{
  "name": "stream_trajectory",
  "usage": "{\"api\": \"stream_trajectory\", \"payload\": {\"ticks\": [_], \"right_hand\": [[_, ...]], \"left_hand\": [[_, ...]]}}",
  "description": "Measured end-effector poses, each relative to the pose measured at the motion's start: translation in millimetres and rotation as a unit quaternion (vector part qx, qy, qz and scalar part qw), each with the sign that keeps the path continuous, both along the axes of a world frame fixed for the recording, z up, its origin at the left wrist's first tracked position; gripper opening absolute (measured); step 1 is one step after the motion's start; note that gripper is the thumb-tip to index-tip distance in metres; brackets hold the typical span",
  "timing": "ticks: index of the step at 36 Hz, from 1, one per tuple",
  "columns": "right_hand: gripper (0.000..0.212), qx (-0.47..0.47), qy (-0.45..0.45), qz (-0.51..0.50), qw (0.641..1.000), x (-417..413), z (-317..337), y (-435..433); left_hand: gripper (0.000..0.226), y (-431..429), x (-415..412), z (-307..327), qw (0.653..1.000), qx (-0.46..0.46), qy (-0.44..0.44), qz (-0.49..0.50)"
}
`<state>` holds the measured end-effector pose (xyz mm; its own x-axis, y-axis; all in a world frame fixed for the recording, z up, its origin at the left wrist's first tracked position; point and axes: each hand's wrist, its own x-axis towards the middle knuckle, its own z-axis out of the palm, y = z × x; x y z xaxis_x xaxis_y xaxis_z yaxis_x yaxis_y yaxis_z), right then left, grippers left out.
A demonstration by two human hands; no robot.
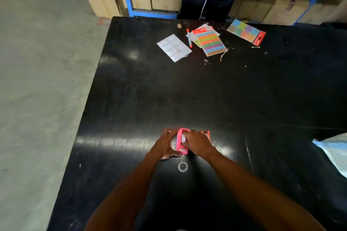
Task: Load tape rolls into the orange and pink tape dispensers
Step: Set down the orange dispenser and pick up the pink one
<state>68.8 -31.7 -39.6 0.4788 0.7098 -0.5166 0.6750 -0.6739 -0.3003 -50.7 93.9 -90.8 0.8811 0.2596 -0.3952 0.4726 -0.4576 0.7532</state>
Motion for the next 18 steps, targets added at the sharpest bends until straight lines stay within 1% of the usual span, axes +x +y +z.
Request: {"api": "stream_trajectory", "payload": {"ticks": [4,10,15,18], "right_hand": [[0.046,-0.014,0.063,0.012,0.998,10,4,4],[0.04,-0.019,0.173,0.015,0.985,25,11,3],[0.044,-0.031,0.19,0.011,0.981,27,17,1],[0.047,-0.015,0.152,0.023,0.988,22,23,0]], "left_hand": [[0.116,1,-1,-1,1.0,-0.013,0.009,0.015],[0.115,2,0,-3,1.0,-0.004,0.011,0.014],[0.114,-1,1,2,1.0,-0.001,0.019,0.016],[0.113,-4,-1,7,0.999,-0.011,0.025,0.029]]}}
